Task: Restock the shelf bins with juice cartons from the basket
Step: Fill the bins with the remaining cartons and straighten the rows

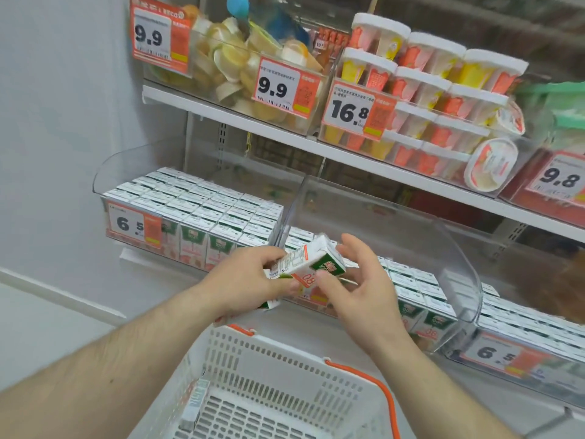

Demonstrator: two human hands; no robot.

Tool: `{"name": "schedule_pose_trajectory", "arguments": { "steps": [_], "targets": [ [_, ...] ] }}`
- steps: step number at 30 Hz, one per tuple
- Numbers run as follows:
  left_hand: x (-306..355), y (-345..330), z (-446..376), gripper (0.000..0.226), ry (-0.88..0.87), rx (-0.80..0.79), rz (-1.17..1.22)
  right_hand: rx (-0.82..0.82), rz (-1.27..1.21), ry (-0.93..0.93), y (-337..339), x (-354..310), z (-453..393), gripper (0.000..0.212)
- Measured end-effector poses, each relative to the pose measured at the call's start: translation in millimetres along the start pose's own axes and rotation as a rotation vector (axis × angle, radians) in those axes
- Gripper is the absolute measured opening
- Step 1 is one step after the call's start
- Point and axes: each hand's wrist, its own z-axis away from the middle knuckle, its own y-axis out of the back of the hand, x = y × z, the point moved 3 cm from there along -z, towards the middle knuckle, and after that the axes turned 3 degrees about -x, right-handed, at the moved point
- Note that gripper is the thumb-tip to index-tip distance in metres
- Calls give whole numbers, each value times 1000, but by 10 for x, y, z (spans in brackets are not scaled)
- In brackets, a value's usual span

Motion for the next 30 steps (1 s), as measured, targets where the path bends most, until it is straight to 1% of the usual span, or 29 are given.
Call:
{"name": "schedule_pose_trajectory", "arguments": {
  "steps": [1, 2, 4, 5, 7, 8, 10, 11, 12, 14, 15, 17, 19, 21, 23, 25, 26, 27, 29, 30],
  "targets": [
    [40, 5, -7, 27, -14, 11, -11, 5, -1, -21, -20, -34, -19, 64],
    [71, 1, -15, 25, -15, 15, -20, -3, 11, -30, -45, -44, -45, 57],
    [152, -18, -31, 31, 8, -15, -37, 41, -28, -43, -75, -65, -90, 26],
    [190, -31, -38, 36, 20, -44, -54, 90, -86, -67, -57, -37, -109, 24],
    [305, -17, -46, 48, 30, -51, -81, 185, -274, -197, 13, 64, -123, 35],
    [376, 22, -49, 56, 23, -4, -73, 225, -357, -256, 68, 118, -138, 36],
    [485, 123, -65, 71, -14, 122, -27, 295, -466, -336, 204, 204, -146, 29],
    [508, 165, -83, 73, -20, 153, -8, 334, -510, -356, 266, 229, -154, 24],
    [501, 184, -104, 74, 4, 150, 22, 362, -529, -359, 312, 236, -166, 21],
    [407, 183, -146, 74, 102, 106, 97, 382, -524, -342, 361, 230, -216, 18],
    [333, 196, -170, 70, 141, 121, 111, 393, -508, -332, 358, 217, -261, 18],
    [199, 268, -224, 55, 208, 232, 88, 420, -450, -306, 307, 201, -376, 20],
    [113, 311, -267, 44, 287, 293, -20, 481, -381, -250, 222, 200, -517, 23],
    [52, 285, -291, 46, 361, 254, -136, 521, -257, -167, 144, 169, -694, 25],
    [-3, 226, -317, 47, 398, 212, -175, 509, -129, -80, 120, 105, -934, 18],
    [-46, 170, -354, 45, 399, 204, -179, 426, 29, -57, 115, 78, -1246, 14],
    [-57, 145, -382, 41, 397, 205, -182, 365, 122, -80, 106, 105, -1411, 8],
    [-70, 124, -412, 35, 395, 209, -184, 307, 238, -123, 87, 156, -1573, 7],
    [-80, 92, -452, 21, 400, 215, -183, 170, 450, -186, 18, 288, -1835, 32],
    [-83, 90, -473, 17, 405, 217, -180, 93, 528, -205, -31, 339, -1933, 40]
  ]
}}
